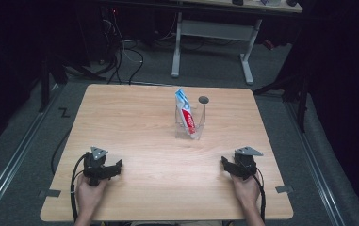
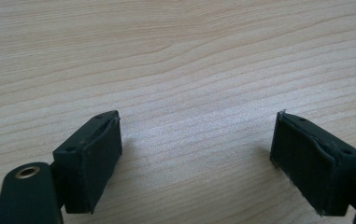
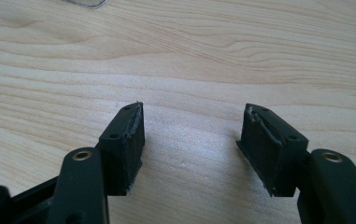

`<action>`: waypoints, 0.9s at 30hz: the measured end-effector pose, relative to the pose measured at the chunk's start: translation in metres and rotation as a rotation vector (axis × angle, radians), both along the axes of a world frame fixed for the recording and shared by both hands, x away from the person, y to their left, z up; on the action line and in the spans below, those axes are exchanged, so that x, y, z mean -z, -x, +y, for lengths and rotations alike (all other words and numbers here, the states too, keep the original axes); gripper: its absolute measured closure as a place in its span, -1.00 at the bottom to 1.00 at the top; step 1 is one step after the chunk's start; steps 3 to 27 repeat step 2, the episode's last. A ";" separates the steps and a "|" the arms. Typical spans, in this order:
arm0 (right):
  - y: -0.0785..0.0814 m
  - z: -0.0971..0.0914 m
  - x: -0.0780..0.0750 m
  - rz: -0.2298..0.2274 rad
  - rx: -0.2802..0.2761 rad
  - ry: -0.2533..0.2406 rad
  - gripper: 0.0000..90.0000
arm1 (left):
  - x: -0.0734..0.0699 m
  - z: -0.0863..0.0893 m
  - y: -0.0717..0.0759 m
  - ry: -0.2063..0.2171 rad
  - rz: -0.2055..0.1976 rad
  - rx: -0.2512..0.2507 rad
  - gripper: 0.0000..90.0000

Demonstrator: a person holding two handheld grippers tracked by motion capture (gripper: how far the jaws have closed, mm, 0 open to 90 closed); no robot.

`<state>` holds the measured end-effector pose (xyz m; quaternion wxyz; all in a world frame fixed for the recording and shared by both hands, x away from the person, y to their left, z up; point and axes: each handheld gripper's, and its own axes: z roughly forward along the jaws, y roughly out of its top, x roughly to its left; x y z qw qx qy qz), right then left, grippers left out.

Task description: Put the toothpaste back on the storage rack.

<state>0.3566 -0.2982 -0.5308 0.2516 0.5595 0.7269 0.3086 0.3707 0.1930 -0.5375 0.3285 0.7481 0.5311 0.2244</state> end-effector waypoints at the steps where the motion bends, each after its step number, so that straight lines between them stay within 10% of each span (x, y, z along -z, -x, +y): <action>1: 0.000 0.000 0.000 0.000 0.000 0.000 -0.11 | 0.000 0.000 0.000 0.000 0.001 0.000 -0.63; 27: 0.000 0.000 0.000 0.000 0.001 0.000 -0.11 | 0.000 0.000 0.000 0.000 0.000 0.000 -0.63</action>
